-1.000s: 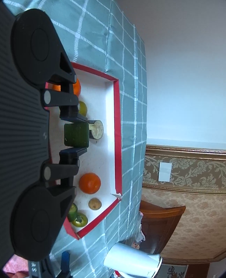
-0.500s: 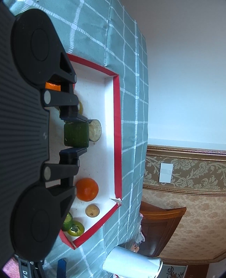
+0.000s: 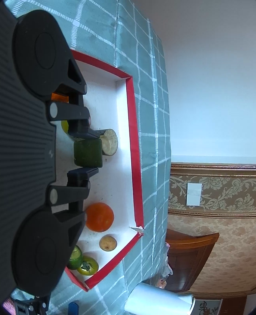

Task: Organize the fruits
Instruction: 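Carry the cucumber chunk into the red box and open the left gripper, then withdraw the left gripper from the box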

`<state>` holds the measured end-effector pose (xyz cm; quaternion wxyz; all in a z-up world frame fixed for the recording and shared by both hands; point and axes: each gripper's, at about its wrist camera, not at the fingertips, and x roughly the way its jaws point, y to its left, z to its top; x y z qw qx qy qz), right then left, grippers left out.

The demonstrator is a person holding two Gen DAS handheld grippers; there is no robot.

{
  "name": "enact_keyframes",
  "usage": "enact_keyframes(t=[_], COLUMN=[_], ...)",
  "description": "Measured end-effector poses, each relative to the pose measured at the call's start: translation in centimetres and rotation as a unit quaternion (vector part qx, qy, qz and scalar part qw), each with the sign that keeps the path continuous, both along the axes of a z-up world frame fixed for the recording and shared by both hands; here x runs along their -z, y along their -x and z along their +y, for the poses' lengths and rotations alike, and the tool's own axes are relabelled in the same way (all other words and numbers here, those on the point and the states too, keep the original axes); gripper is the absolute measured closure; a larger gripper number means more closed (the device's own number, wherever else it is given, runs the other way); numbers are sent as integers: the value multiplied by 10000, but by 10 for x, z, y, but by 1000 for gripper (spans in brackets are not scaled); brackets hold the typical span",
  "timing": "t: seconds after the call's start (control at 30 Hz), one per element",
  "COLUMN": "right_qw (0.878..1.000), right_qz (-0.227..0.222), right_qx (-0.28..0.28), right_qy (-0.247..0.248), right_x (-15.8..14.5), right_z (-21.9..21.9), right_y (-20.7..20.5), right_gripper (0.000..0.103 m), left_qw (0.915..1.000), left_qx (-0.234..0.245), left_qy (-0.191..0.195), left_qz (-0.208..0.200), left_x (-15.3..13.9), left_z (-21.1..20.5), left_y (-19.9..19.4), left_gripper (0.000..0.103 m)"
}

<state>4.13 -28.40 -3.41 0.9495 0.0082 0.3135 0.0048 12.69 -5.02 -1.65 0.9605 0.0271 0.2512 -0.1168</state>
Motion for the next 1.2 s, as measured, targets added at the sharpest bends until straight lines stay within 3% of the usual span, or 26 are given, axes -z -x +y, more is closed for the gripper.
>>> enact_keyframes(t=[0.6, 0.8, 0.87, 1.1, 1.2], right_qw=[10000, 10000, 10000, 10000, 10000], right_qz=[2, 3, 4, 5, 6], right_qx=[0, 0, 0, 0, 0], right_qy=[-4, -5, -6, -8, -8], right_x=[0, 0, 0, 0, 0], right_z=[0, 0, 0, 0, 0], right_y=[0, 0, 0, 0, 0], right_gripper=[5, 5, 5, 5, 5], left_qw=[9993, 9997, 9997, 9997, 9994], left_qx=[122, -28, -91, -242, -322], left_qy=[-172, -204, -190, -58, 50], left_qz=[300, 122, 93, -17, -146], left_x=[3, -1, -3, -15, -22], left_z=[-6, 3, 7, 27, 37], left_y=[-1, 13, 19, 47, 63], left_gripper=[73, 47, 30, 27, 21])
